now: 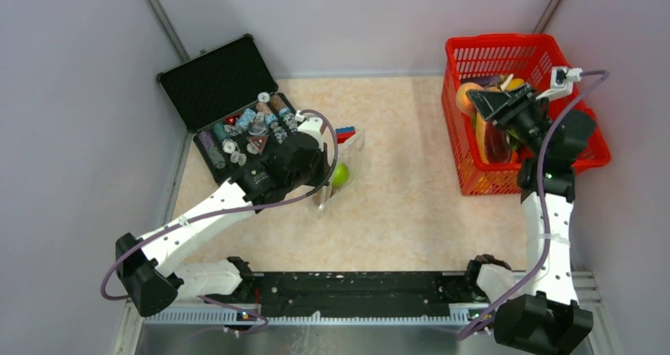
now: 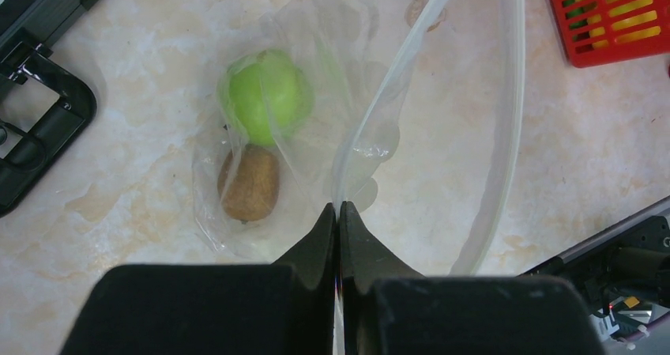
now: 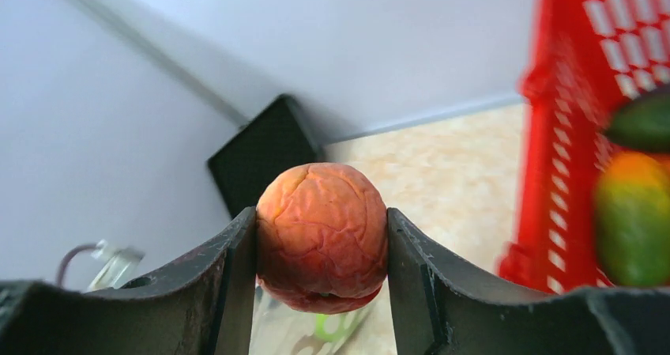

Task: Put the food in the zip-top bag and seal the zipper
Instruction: Pick up the fake fruit from the bin, then place the fake fruit in the zipper food storage bag.

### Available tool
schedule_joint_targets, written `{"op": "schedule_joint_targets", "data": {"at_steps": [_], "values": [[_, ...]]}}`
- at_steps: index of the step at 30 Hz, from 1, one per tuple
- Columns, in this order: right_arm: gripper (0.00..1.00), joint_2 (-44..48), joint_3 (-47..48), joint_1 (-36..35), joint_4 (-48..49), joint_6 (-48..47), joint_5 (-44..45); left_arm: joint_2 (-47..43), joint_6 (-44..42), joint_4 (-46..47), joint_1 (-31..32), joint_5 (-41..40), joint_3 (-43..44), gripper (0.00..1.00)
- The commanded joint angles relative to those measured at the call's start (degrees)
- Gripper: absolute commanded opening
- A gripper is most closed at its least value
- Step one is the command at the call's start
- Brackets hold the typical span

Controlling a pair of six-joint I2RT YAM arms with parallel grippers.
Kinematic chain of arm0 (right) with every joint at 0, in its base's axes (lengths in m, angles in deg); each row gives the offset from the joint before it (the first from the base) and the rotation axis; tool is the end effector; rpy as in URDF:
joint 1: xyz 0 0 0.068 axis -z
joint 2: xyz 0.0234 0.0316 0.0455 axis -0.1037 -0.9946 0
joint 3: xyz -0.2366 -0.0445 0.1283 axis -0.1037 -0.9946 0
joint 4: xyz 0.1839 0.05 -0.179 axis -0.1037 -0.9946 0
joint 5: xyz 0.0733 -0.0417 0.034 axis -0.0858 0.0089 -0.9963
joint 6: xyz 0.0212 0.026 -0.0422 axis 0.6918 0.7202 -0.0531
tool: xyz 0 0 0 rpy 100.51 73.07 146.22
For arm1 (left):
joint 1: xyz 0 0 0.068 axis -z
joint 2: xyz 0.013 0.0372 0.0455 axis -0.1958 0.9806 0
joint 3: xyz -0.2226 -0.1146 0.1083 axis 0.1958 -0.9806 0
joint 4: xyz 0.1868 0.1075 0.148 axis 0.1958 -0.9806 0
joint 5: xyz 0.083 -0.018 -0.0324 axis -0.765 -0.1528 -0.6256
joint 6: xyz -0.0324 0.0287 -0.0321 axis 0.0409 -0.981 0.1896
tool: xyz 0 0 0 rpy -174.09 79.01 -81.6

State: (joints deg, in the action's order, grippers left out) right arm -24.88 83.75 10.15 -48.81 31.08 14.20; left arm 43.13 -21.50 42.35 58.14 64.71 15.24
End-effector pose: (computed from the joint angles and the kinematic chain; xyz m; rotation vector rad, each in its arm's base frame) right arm 0.2093 -0.0377 0.3957 0.2566 1.5430 0.8709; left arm 0.1797 -0.1815 0.3271 0.2187 2.2399 -0.5270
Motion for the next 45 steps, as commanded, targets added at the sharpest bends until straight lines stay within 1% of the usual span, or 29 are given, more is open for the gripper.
{"op": "schedule_joint_targets", "data": {"at_steps": [1,4,6,7,8,9,13,15,17,19,22,25,28,31,35,37,40,43,45], "values": [[0.14,0.95,4.10,-3.04,8.65,1.33,-14.83,-0.42,-0.44,1.76,-0.26,0.92,3.13,0.00],[0.15,-0.11,5.70,-7.26,4.06,-3.89,-18.46,-0.18,-0.49,1.90,-0.19,1.49,3.45,0.00],[0.15,-1.54,7.32,-10.10,-0.86,-7.70,-18.71,-0.04,-0.61,2.03,-0.27,2.15,3.53,0.00],[0.15,-2.06,8.25,-11.57,-2.56,-9.23,-18.69,-8.40,-0.62,2.17,-0.27,2.45,3.56,0.00],[0.14,-2.45,8.61,-13.13,-3.85,-10.88,-18.60,-1.00,-0.62,2.24,-0.27,2.60,3.59,0.00],[0.14,-2.62,8.75,-14.74,-4.63,-12.33,-18.29,-0.09,-0.62,2.24,-0.26,2.74,3.59,0.00],[0.15,-3.39,9.13,-22.29,-8.15,-17.46,-17.76,-0.07,-0.59,2.27,-0.22,2.32,3.16,0.00],[0.15,-4.54,10.52,-25.39,-12.63,-21.26,-17.01,-0.03,-0.55,2.24,-0.27,2.28,3.10,0.00],[0.14,-5.99,12.13,-28.82,-17.70,-24.91,-14.71,0.12,-0.37,2.40,-0.22,2.37,2.88,0.00],[0.15,-6.78,12.92,-32.33,-19.68,-27.44,-11.86,0.37,-0.29,2.60,-0.22,2.75,2.95,0.00],[0.15,-7.93,12.74,-37.48,-19.98,-29.27,-6.72,0.74,-0.31,2.57,-0.26,2.97,3.15,0.00],[0.14,-10.20,13.50,-42.29,-20.69,-30.67,0.32,0.66,-0.40,2.70,-0.26,2.76,3.36,0.00],[0.14,-12.86,13.86,-45.70,-19.94,-30.60,7.19,0.57,-0.57,2.58,-0.24,2.64,3.64,0.00],[0.13,-15.31,14.02,-47.91,-18.02,-28.63,12.78,0.50,-0.62,2.48,-0.27,2.37,3.58,0.00],[0.13,-15.54,10.75,-50.37,-10.13,-25.85,12.80,0.19,-0.97,2.69,-0.27,2.58,3.20,0.00],[0.12,-15.72,9.29,-51.15,-7.66,-24.85,12.98,0.01,-0.89,2.90,-0.26,2.36,2.94,0.00],[0.12,-16.67,9.33,-51.96,-7.31,-24.56,13.81,0.04,-0.88,3.05,-0.27,2.13,3.12,0.00],[0.13,-17.49,10.92,-52.72,-9.88,-25.66,14.63,0.02,-0.88,3.12,-0.27,1.77,3.17,0.00],[0.16,-17.66,10.92,-53.07,-8.93,-25.74,12.49,0.11,-0.72,3.23,-0.24,1.61,3.31,0.00]]}}
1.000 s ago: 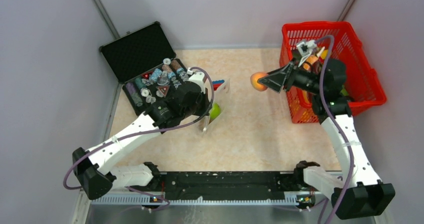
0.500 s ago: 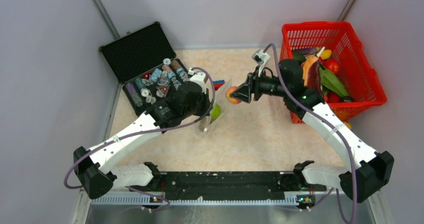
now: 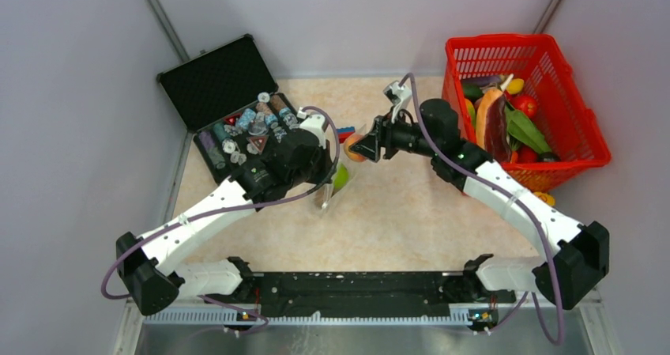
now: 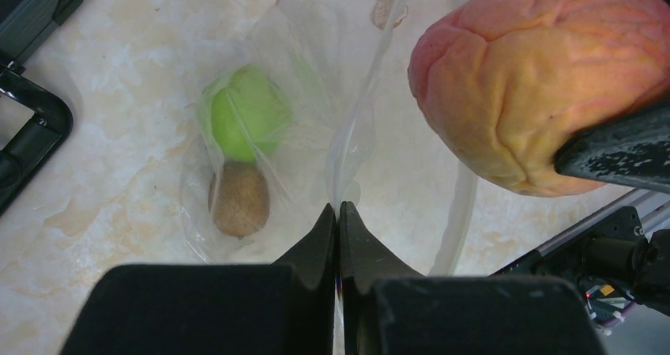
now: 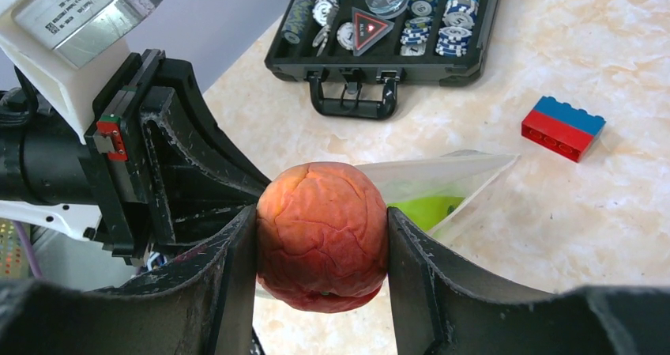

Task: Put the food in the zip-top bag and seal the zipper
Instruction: Place the fake fruit in the zipper food storage bag.

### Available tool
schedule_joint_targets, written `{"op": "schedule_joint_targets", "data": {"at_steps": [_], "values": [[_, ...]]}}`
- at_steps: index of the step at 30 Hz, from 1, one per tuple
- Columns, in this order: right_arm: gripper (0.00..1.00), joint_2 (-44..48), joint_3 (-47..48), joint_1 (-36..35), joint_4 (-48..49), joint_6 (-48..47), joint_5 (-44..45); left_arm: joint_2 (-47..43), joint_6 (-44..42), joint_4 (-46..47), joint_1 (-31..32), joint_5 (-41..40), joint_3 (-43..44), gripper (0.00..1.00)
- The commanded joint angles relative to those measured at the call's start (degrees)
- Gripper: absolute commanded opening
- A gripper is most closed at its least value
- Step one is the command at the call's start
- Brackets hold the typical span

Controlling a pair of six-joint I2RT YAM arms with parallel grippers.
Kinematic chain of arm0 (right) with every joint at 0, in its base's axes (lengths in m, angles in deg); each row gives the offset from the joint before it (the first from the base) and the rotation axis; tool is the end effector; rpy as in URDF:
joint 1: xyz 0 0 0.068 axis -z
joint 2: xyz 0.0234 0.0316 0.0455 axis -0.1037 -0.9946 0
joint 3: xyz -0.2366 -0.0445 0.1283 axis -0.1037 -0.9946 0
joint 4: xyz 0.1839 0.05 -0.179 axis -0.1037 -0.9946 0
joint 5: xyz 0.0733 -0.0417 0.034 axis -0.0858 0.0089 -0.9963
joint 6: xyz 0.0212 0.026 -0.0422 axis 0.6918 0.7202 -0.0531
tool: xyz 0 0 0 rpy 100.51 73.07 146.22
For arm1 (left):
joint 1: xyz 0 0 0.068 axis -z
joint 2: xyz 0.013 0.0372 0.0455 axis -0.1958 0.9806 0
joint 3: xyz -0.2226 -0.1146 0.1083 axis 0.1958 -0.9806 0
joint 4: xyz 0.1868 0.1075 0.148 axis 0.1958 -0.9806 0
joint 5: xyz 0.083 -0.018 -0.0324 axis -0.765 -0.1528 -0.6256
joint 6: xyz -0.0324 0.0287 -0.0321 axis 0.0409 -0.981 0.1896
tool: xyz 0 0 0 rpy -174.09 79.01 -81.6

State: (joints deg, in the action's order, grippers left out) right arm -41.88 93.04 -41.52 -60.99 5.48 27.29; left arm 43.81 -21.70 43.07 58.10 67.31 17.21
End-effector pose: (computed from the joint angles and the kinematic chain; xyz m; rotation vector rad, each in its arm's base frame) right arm 0.2253 0.1794 0.3621 -0.6062 1.8387 1.0385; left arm 0.1817 -0.1857 0.3369 0.2418 2.2203 -0.5918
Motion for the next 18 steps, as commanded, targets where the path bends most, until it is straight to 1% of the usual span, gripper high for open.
{"op": "schedule_joint_targets", "data": {"at_steps": [1,7,11,12,15,16,18], "values": [[0.16,-0.89,1.83,-1.68,3.11,-0.18,-0.51,-0.53,-0.51,2.55,-0.21,-0.90,1.37,0.00],[0.22,-4.70,4.90,-2.40,-5.76,-3.66,2.97,-1.16,-0.34,2.32,-0.17,-0.60,2.28,0.00],[0.30,-4.32,4.92,-2.48,-6.19,-4.38,4.27,-1.83,-0.07,2.60,-0.18,-2.28,2.27,0.00],[0.34,-4.03,5.03,-2.48,-6.31,-4.65,4.36,-1.97,-0.01,2.60,-0.20,-2.50,2.27,0.00],[0.50,-2.88,4.33,-2.49,-5.75,-5.05,4.89,-2.40,0.31,2.43,-0.22,-3.03,2.27,0.00],[0.53,-2.34,3.86,-2.48,-5.22,-4.98,5.07,-2.58,0.36,2.42,-0.22,-3.13,2.31,0.00],[0.56,-1.73,3.26,-2.48,-4.37,-4.76,4.90,-2.90,0.37,2.50,-0.20,-3.24,2.44,0.00]]}}
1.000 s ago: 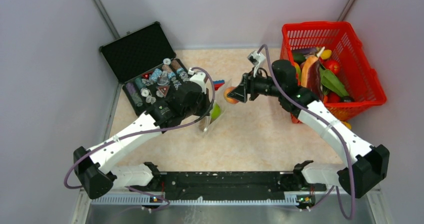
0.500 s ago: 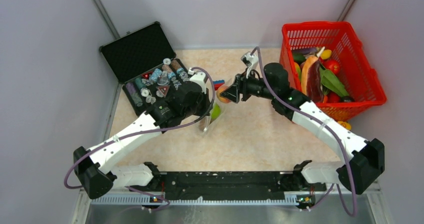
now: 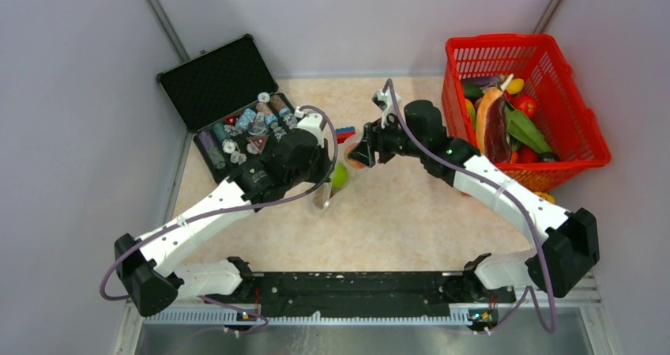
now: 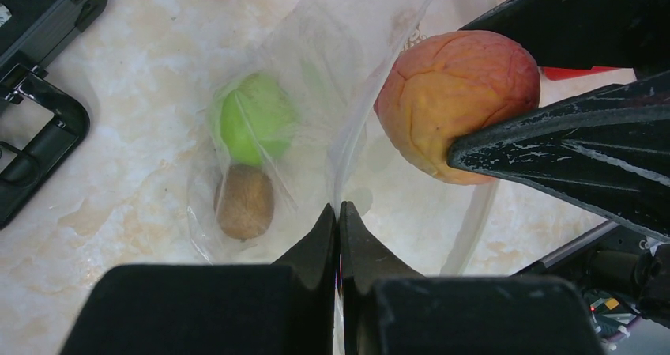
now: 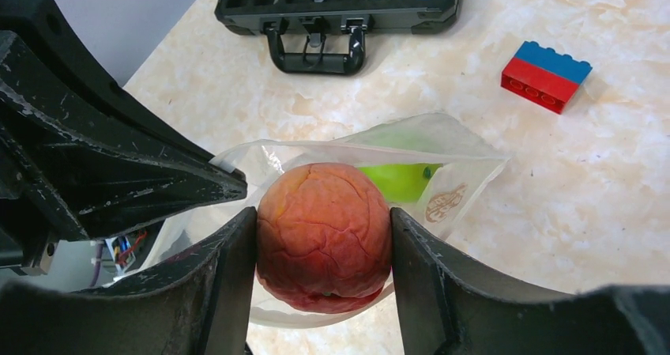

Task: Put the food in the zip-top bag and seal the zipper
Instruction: Place the fake fruit in the zipper food storage bag.

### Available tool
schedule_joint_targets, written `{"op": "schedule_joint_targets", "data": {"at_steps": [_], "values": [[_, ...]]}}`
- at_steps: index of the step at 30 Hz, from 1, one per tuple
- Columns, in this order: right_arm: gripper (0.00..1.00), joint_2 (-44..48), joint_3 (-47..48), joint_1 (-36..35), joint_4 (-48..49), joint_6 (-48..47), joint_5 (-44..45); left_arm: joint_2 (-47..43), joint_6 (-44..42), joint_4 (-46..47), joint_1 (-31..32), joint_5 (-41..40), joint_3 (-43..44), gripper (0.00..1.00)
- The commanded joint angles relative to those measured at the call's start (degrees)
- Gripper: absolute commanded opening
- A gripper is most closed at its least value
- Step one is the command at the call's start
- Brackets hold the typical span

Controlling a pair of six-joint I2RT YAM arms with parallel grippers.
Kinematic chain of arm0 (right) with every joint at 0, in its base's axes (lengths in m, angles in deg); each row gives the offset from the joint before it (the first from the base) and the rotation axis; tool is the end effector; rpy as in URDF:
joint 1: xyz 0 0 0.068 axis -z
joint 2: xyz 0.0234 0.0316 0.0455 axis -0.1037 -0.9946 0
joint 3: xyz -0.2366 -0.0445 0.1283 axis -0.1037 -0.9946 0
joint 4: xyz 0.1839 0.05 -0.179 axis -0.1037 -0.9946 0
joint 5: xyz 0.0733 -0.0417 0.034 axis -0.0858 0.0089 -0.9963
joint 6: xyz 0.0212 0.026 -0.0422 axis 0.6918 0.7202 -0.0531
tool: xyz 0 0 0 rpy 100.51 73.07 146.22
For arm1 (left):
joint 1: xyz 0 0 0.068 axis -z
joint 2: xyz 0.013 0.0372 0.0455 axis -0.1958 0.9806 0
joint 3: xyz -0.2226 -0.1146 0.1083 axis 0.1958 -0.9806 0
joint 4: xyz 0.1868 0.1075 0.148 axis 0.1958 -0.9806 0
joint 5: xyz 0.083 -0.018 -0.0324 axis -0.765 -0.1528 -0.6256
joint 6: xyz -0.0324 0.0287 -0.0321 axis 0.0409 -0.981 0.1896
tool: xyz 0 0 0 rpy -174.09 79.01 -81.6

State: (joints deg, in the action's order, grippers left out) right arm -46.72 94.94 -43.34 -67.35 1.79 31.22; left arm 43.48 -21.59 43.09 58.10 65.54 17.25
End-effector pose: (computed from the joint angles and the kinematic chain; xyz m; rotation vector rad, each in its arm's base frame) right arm 0.2348 0.1953 0.3390 -0.6522 1.9836 0.9306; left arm 0.1816 -0.1840 0.3386 0.2191 2.2063 -0.5671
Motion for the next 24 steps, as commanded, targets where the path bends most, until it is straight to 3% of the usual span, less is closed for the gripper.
{"op": "schedule_joint_targets", "data": {"at_steps": [1,8,16,24], "values": [[0.57,3.34,1.16,-0.67,2.33,-0.88,0.78,-2.60,0.26,2.44,-0.22,-1.47,2.49,0.00],[0.67,4.52,0.54,-0.67,3.99,0.28,0.96,-3.00,0.33,2.41,-0.22,-1.47,2.39,0.00],[0.67,6.66,-0.37,-0.67,6.43,1.59,3.28,-3.69,0.15,2.18,-0.22,-2.46,2.04,0.00],[0.68,17.47,-5.11,-0.67,12.98,3.68,10.18,-3.14,-0.03,2.44,-0.18,-1.85,1.55,0.00]]}}
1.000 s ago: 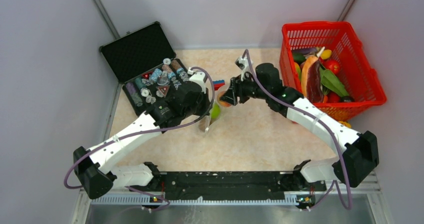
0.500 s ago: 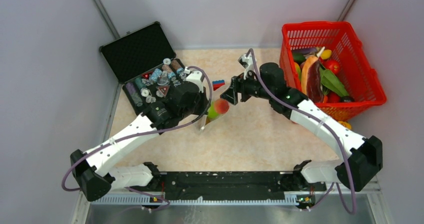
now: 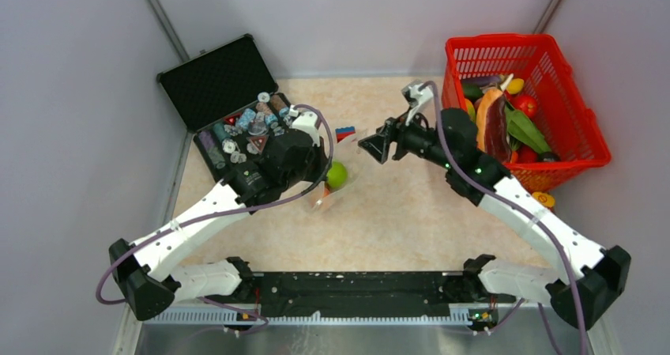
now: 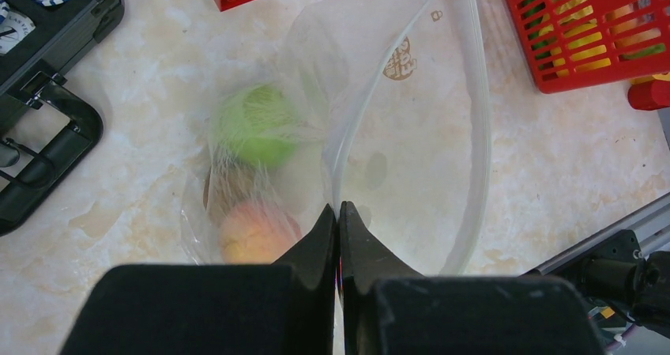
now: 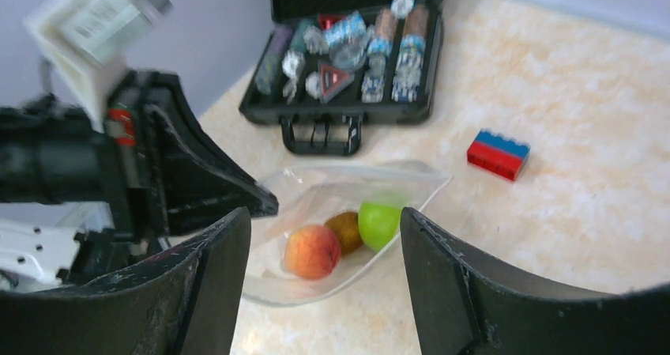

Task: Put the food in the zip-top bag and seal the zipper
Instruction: Place the fake fruit in the zipper food storage bag, then pick up the fake fruit from the bin.

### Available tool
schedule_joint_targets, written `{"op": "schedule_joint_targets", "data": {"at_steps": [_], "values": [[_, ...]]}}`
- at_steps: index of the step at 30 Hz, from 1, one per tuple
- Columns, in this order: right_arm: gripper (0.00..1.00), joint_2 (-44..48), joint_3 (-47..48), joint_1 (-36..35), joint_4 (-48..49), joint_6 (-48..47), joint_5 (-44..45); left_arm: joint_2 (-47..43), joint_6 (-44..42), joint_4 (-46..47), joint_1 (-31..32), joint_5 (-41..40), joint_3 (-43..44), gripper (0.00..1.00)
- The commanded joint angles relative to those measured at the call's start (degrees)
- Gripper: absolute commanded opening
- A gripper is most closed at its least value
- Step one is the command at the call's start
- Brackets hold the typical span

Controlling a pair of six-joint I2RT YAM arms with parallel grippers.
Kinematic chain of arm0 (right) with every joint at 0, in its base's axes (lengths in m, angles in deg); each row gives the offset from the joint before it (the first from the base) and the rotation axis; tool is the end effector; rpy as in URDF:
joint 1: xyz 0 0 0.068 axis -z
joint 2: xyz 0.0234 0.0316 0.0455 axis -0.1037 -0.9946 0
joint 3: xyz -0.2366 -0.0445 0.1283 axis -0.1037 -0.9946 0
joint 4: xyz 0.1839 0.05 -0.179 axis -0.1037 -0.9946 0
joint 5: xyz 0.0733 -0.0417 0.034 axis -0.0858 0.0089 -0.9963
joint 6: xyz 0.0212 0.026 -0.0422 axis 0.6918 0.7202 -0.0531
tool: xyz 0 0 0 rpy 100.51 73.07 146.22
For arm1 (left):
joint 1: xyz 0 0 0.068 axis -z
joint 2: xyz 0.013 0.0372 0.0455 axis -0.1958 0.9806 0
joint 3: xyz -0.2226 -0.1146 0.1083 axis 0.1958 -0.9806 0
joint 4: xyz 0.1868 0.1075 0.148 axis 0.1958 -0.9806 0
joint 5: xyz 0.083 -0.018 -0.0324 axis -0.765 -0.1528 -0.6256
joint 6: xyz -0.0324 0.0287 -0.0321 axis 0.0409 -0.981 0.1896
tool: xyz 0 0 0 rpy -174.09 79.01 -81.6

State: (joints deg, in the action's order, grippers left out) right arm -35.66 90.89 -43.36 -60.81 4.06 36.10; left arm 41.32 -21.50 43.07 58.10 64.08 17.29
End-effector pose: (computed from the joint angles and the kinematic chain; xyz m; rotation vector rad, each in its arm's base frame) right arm 0.2024 0.1670 0.3764 -0.5361 1.7624 0.9208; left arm 0.1762 -0.1769 0.3478 0.1931 2.1655 -0.5679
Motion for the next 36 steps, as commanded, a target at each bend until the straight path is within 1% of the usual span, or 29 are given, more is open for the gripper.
{"op": "schedule_joint_targets", "data": {"at_steps": [1,4,10,13,14,16,21,25,28,30,34,36], "values": [[0.69,7.68,-1.40,-0.65,6.38,1.43,7.23,-0.83,-0.10,2.49,-0.21,-0.30,1.52,0.00],[0.72,10.71,-1.47,-0.65,4.65,1.26,13.41,-0.69,-0.18,2.66,-0.22,0.03,1.45,0.00],[0.72,12.25,2.22,-0.65,-4.95,0.56,26.68,-0.67,-0.27,2.60,-0.22,0.52,1.19,0.00],[0.68,12.81,3.58,-0.56,-8.70,-0.01,34.70,-0.81,-0.27,2.64,-0.22,0.76,1.10,0.00],[0.65,13.05,4.09,-0.56,-9.91,-0.09,36.83,-0.69,-0.27,2.68,-0.22,0.85,1.12,0.00],[0.63,13.23,5.45,-0.24,-12.81,-0.21,41.59,-0.68,-0.37,2.75,-0.22,0.91,1.14,0.00],[0.63,13.55,10.16,4.00,-21.21,-0.93,47.40,-0.34,-0.37,2.61,-0.22,1.46,1.09,0.00],[0.67,14.18,12.44,8.10,-26.08,-2.20,52.08,-0.33,-0.19,2.77,-0.22,1.66,0.99,0.00],[0.69,14.24,13.08,12.44,-28.72,-2.31,53.36,-0.49,-0.10,2.92,-0.19,1.62,0.89,0.00],[0.70,13.47,13.65,16.55,-29.92,-2.18,51.79,-0.42,-0.09,3.08,-0.22,1.77,0.81,0.00],[0.70,9.80,15.99,28.03,-33.10,-2.02,43.40,-0.24,-0.43,3.25,-0.22,2.18,0.96,0.00],[0.71,8.00,17.06,32.58,-34.10,-2.19,38.93,-0.30,-0.44,3.14,-0.21,2.23,0.88,0.00]]}}
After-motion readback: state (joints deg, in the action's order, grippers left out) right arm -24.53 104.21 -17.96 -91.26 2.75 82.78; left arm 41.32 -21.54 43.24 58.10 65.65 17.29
